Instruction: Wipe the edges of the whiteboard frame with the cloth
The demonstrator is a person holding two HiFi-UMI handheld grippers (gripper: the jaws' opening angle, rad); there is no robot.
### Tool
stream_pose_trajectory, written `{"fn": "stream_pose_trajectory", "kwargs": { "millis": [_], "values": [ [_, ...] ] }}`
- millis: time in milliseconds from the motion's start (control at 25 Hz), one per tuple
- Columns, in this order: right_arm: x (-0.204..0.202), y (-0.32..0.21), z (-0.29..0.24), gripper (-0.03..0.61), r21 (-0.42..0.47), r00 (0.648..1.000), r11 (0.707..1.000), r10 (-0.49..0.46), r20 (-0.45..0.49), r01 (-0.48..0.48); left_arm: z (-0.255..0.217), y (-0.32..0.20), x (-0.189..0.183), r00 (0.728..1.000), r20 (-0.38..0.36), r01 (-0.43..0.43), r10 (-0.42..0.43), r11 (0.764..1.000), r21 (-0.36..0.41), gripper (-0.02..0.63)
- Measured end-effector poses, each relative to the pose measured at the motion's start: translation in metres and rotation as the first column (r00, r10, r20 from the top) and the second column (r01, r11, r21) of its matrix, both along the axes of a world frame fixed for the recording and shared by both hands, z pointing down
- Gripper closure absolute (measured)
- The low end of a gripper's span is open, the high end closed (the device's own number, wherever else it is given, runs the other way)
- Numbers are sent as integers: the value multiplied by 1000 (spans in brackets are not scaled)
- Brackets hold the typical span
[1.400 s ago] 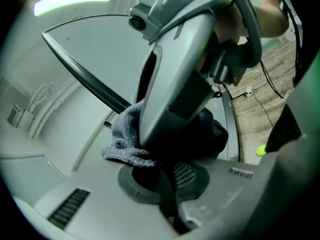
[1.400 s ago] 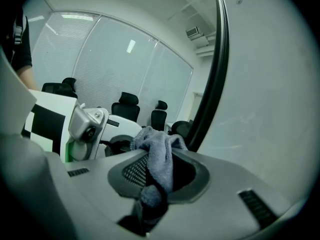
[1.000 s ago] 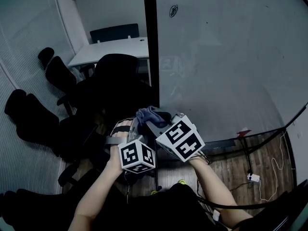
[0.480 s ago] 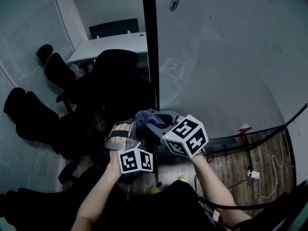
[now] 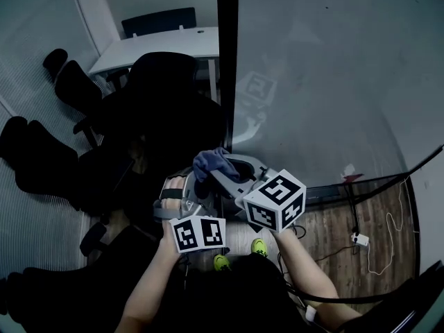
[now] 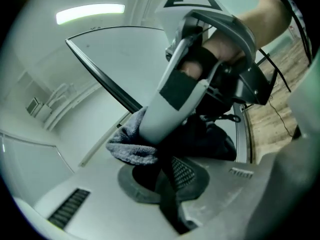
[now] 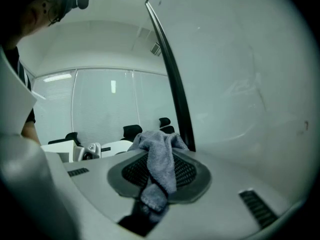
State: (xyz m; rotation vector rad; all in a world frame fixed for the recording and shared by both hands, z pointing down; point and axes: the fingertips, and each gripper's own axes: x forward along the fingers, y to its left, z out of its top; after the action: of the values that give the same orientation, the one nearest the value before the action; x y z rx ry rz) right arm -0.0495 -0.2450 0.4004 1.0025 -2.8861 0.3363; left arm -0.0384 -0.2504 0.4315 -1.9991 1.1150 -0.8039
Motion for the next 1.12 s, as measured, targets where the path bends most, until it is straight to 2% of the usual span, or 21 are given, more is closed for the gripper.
{"fn": "stream_pose_trajectory", "kwargs": {
  "millis": [80, 280, 720, 1040, 1120],
  "values": [
    [1, -1, 0, 488, -19, 1000, 1000, 3, 14, -2, 0, 0, 1, 1000, -15, 1, -1, 1000, 3, 600],
    [-1, -1, 0, 488, -54, 1000, 998, -13, -23, 12, 0, 2, 1, 999, -45, -15, 14, 1000, -12, 600],
    [-3, -5, -1, 488, -50, 999, 999, -10, -49, 7, 0, -1, -1, 997, -74, -11, 8, 999, -42, 600],
    [-6, -5, 4, 488, -15, 997, 999, -42, -59, 41, 6, -3, -5, 996, -69, 53, -58, 996, -78, 600],
    [-4, -2, 5, 488, -7, 996, 998, -59, -61, 58, 7, 0, -1, 993, -95, 60, -71, 992, -107, 600]
  ]
}}
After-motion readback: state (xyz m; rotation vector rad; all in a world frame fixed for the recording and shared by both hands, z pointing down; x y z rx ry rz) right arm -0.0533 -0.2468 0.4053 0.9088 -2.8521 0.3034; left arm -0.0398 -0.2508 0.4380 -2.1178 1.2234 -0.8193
